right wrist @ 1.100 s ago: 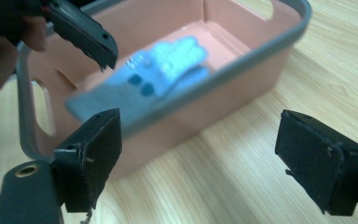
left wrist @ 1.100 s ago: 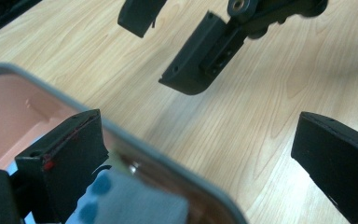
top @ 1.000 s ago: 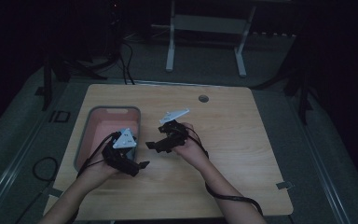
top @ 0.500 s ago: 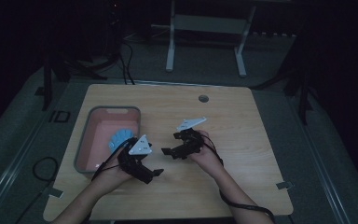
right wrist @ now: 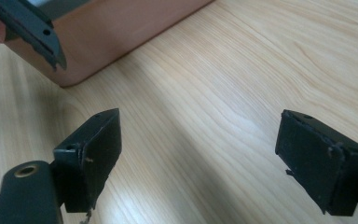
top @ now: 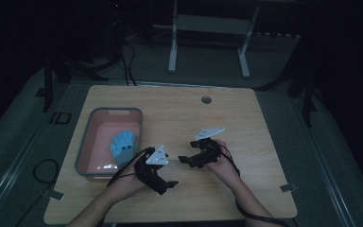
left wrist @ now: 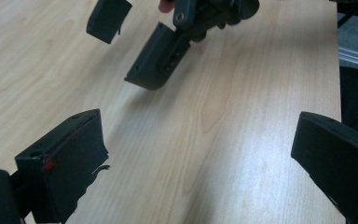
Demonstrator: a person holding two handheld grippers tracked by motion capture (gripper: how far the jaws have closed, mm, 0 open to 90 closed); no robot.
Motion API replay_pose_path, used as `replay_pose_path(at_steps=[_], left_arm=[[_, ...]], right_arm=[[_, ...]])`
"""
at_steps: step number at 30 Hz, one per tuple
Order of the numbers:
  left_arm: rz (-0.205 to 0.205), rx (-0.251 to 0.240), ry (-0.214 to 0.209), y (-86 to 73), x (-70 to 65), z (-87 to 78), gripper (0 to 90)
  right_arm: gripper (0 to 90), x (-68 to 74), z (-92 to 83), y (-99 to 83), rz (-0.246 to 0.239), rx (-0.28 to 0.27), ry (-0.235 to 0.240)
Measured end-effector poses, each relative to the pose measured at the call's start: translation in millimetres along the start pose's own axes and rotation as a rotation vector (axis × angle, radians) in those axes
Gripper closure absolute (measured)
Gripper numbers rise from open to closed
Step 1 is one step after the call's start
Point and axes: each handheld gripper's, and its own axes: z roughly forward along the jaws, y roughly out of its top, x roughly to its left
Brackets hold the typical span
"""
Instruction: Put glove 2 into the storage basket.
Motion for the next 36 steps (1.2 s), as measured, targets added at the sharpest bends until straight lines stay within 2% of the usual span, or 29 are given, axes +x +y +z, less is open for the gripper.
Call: replay_pose_path(at_steps=[5, 16, 20, 36], left_arm=[[0.006, 0.003, -0.027, -1.5, -4.9, 12.1, 3.1], [0.013, -0.004, -0.077, -5.9, -11.7, 34.0, 3.2], [0.029, -0.001, -0.094, -8.2, -15.5, 42.5, 3.2], [0.061, 0.009, -0.109, -20.7, -24.4, 59.8, 3.2]], right_arm=[[14.5, -6.2, -6.5, -13.4, 0.028, -0.002, -0.007], [14.3, -10.1, -15.5, -39.3, 0.022, -0.006, -0.028], [14.3, -13.1, -17.7, -49.1, 0.028, 0.001, -0.034], [14.1, -15.3, -31.8, -76.6, 0.031, 0.000, -0.050]])
